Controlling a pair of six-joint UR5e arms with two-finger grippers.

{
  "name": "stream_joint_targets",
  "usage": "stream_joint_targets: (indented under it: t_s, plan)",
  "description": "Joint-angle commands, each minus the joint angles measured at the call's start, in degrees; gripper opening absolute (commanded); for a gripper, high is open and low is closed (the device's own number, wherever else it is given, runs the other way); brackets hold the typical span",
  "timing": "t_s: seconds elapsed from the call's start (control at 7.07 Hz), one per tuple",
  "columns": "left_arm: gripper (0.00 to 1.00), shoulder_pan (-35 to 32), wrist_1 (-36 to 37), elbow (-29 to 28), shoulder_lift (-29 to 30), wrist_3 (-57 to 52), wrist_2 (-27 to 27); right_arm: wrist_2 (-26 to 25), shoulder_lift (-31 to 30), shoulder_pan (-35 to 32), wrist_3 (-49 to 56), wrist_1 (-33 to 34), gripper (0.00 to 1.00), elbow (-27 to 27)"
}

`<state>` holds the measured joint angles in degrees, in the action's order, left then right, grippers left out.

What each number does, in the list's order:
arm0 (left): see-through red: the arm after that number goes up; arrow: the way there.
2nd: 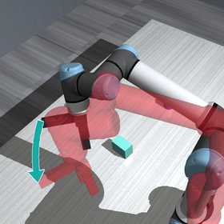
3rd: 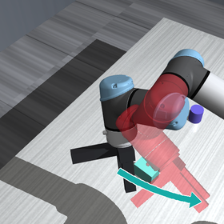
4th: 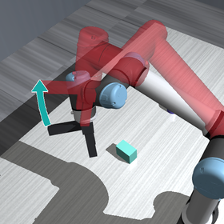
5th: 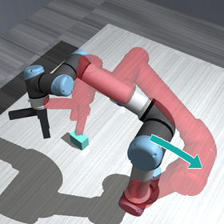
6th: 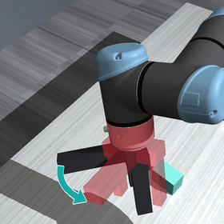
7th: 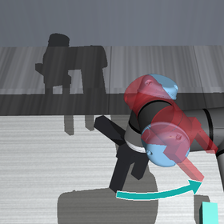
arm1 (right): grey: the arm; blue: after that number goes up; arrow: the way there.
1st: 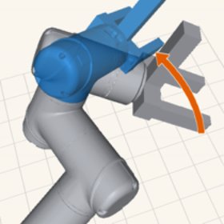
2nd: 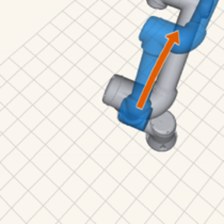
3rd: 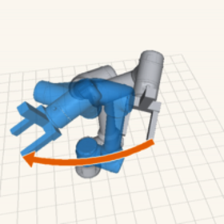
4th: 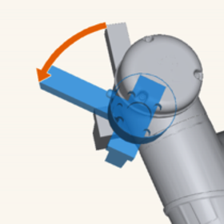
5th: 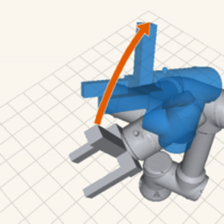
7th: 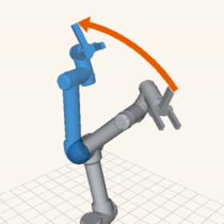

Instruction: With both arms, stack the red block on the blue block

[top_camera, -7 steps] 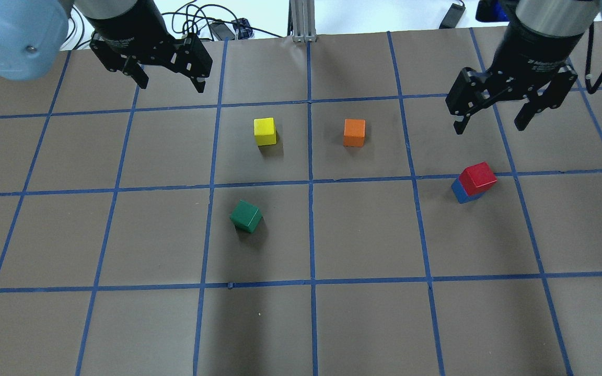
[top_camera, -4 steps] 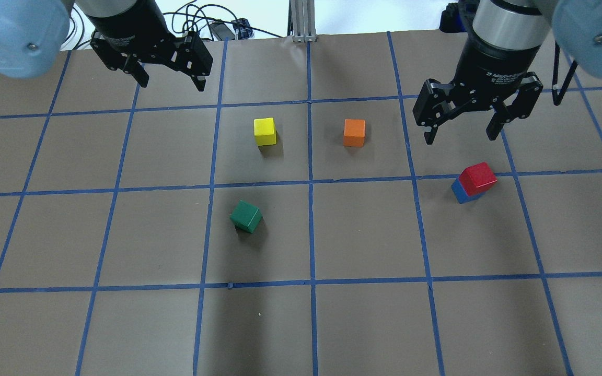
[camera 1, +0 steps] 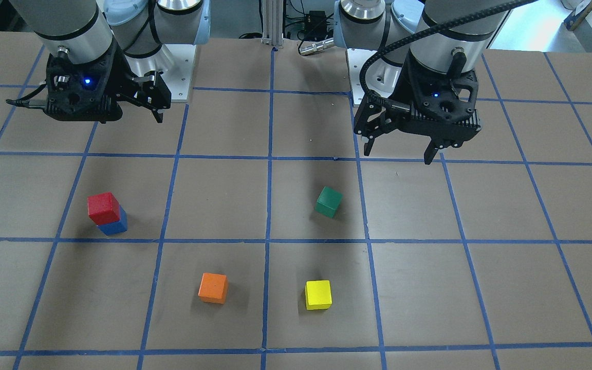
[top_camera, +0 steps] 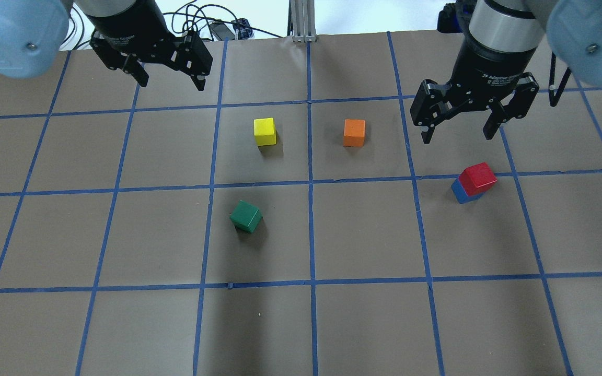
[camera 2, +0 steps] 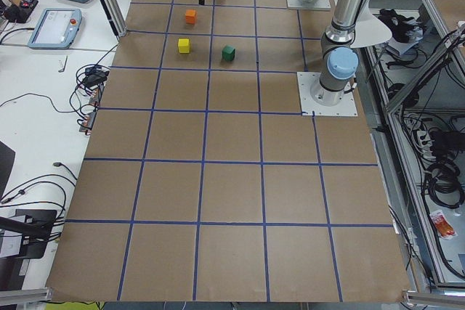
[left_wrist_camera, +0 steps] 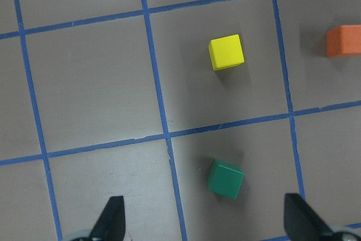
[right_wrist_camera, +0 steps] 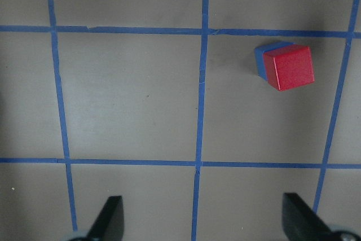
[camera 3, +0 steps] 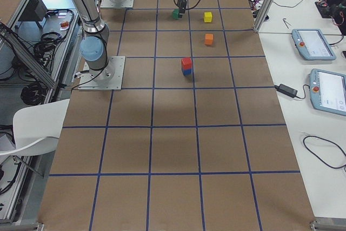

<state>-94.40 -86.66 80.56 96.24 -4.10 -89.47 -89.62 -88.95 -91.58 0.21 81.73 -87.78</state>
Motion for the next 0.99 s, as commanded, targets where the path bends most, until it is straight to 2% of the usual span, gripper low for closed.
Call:
stream_joint_targets:
  t_s: [0.0,0.85]
  plan:
    - [1.00,0.0,0.0,0.0,0.0,0.0,0.0,0.1,-0.1,0.0,0.0,0.2,1.00,-0.1]
    - [1.00,0.2,-0.1,0.5,-0.4,0.0,0.1,-0.1,-0.1,0.0,0.1,0.9,1.00,-0.2]
